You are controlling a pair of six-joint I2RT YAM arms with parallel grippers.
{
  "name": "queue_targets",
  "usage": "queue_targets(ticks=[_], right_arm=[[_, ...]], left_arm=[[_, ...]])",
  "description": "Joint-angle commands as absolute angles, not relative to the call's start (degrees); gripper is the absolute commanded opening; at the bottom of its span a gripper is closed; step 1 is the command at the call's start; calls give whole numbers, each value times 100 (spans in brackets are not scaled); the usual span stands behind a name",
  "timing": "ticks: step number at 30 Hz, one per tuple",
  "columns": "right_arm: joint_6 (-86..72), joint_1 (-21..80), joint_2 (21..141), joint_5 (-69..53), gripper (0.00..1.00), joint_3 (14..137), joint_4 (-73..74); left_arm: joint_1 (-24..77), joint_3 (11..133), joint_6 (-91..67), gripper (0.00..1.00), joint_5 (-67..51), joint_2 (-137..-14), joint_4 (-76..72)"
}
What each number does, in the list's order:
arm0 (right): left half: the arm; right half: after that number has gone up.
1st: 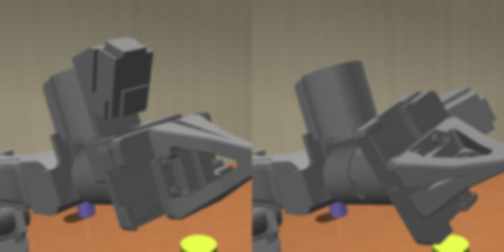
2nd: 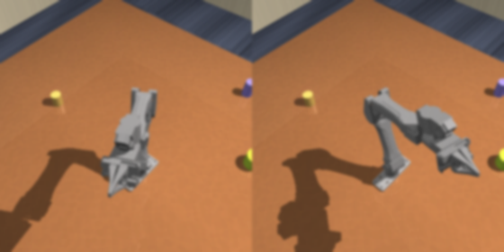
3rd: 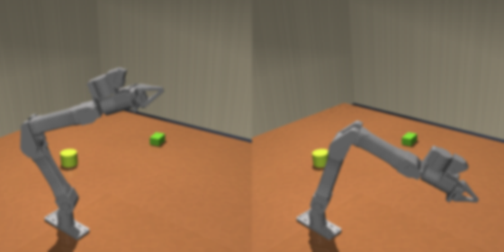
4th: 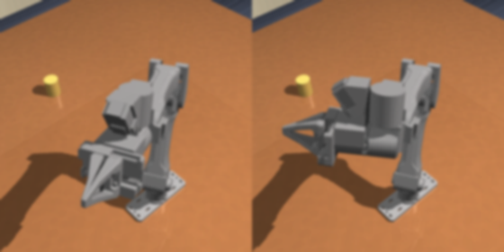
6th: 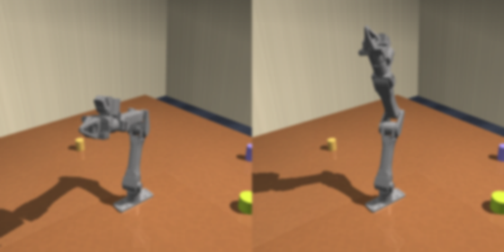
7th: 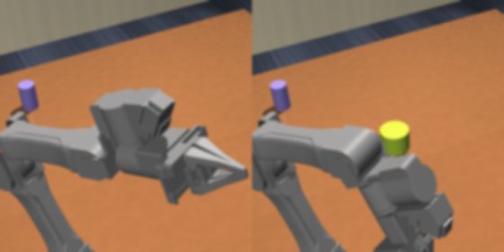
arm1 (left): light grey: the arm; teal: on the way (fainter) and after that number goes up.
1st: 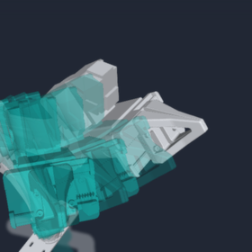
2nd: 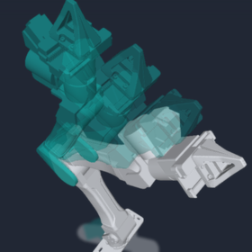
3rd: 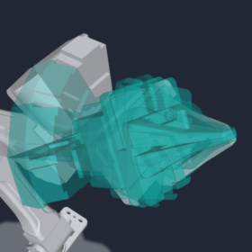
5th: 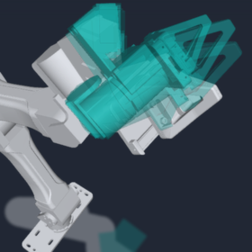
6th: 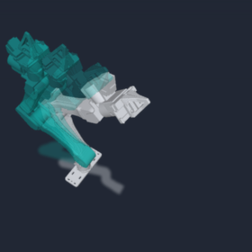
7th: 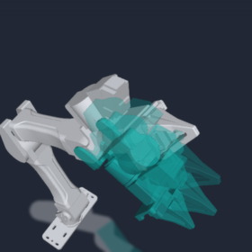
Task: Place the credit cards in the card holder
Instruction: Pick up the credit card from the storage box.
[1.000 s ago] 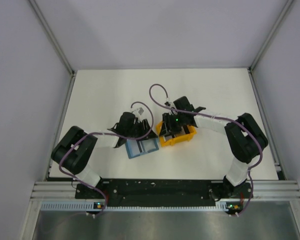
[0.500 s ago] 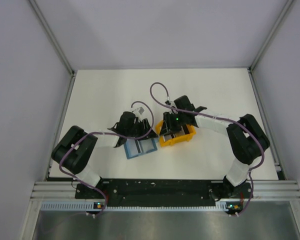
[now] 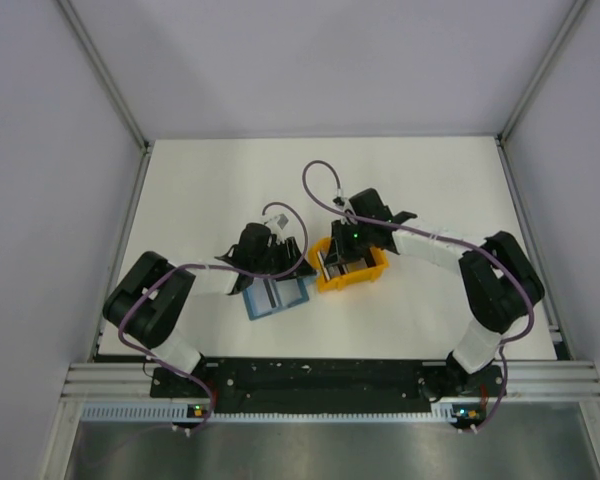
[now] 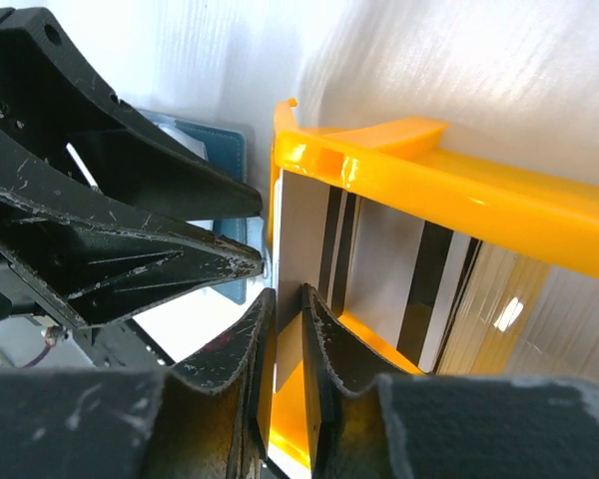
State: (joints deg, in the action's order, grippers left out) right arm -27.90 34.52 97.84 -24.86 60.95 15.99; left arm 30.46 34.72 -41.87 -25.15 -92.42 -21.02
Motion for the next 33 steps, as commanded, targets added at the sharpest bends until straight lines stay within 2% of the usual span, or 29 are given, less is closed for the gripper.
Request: queue_targets(ticks=[1, 4, 6, 10, 14, 24, 33], right_arm=[[-2751, 3533, 9413, -2048, 13, 6267, 1494], [-2716, 3533, 9413, -1986, 10, 6284, 1529], [-2698, 3533, 9396, -1952, 3, 6302, 1573], [-2672, 3533, 9229, -1487, 0, 6267, 1687], [-2611, 3533, 8895, -933, 0, 6188, 1723], [-2672, 3533, 8447, -694, 0, 6091, 1767], [-3049, 3586, 7814, -1309, 0, 5783, 1214]], left_arm=[[3059, 3568, -4149, 46, -2575, -9211, -2303], [3059, 3568, -4157, 45, -2575, -9193, -2285], [3059, 3551, -4157, 46, -2566, -9176, -2285], [3059, 3525, -4122, 45, -2540, -9106, -2233], [3050, 3542, -4043, 46, -2479, -8948, -2101], [3059, 3551, -3850, 49, -2163, -8482, -1670], [3059, 3437, -3814, 54, -1732, -7902, -1389]])
